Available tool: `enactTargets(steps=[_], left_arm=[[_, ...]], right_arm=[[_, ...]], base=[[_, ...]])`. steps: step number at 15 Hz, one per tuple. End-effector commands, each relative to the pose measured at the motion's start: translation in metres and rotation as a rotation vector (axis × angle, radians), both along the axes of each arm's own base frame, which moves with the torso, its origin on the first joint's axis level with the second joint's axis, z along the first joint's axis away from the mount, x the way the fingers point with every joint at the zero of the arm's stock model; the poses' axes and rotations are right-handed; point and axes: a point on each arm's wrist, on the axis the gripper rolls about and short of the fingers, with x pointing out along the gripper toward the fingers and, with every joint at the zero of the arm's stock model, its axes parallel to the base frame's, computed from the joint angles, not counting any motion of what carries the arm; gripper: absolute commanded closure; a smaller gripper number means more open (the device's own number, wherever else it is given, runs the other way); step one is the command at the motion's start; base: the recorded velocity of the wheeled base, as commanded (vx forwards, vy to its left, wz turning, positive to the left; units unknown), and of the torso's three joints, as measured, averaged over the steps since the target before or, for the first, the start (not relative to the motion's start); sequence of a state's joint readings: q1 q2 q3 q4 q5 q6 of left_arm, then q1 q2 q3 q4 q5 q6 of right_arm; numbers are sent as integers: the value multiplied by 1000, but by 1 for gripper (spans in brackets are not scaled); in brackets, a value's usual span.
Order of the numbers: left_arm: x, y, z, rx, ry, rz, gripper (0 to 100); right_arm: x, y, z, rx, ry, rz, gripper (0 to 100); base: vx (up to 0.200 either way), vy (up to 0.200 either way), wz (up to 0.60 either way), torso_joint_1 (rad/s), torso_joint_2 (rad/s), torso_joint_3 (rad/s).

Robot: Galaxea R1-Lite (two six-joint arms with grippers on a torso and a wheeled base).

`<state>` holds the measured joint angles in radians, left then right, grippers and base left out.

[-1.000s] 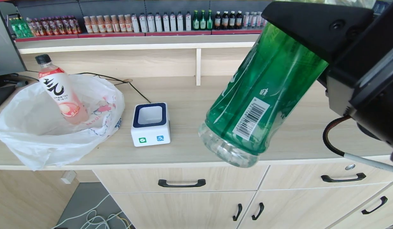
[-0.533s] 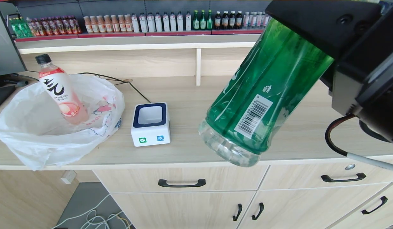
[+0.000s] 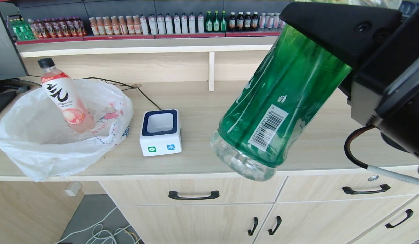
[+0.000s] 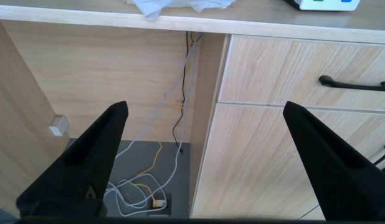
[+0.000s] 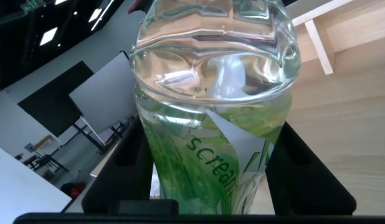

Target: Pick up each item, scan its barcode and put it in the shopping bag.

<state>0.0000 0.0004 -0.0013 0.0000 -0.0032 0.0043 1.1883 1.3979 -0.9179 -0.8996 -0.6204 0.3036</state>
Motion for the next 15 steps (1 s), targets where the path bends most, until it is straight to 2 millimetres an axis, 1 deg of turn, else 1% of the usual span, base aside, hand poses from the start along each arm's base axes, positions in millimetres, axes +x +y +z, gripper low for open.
enactTargets(steps=[1,3,5,10,13,15], left_arm=[[0,0,0,0,-1,0,0],[0,0,0,0,1,0,0],[0,0,0,0,-1,0,0],[0,0,0,0,-1,0,0],[0,0,0,0,-1,0,0],[0,0,0,0,-1,0,0]], right_arm=[[1,2,-3,-11,4,3,100],[1,3,-7,-26,8,5,100],[1,5,-16,-57,17,14,100],[3,3,-44,-165,43,5,100],[13,-4,-62,-261,47,-55,100],[22,-11,-68,-314,40,-112,100]], base=[[0,0,0,0,0,0],[0,0,0,0,0,0],[0,0,0,0,0,0],[0,0,0,0,0,0],[0,0,0,0,0,0],[0,0,0,0,0,0]])
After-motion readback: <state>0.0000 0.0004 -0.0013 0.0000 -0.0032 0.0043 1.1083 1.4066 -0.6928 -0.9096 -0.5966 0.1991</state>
